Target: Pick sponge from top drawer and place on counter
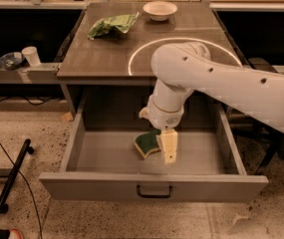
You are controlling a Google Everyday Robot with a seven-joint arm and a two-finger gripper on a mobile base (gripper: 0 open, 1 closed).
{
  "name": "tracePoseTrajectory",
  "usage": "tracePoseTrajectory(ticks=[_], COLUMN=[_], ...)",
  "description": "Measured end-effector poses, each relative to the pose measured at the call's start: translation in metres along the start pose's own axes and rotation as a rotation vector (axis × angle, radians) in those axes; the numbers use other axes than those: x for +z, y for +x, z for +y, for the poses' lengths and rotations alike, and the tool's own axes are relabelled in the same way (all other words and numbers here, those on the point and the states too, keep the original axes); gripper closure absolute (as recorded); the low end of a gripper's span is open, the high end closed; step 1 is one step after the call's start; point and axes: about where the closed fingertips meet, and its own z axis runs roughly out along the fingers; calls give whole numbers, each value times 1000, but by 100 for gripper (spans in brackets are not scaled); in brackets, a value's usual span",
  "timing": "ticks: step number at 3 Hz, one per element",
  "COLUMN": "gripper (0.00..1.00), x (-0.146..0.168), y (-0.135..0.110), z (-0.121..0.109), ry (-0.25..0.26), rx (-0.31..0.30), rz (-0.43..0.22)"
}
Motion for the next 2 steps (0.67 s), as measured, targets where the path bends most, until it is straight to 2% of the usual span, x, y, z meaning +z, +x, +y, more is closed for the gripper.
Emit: tracePoseTrajectory(ticks=[1, 2], gripper=[0, 0], x=[6, 20], y=[5, 15], z=[-13, -29], ry=[57, 42], rx=[-151, -302], rz=[104, 192])
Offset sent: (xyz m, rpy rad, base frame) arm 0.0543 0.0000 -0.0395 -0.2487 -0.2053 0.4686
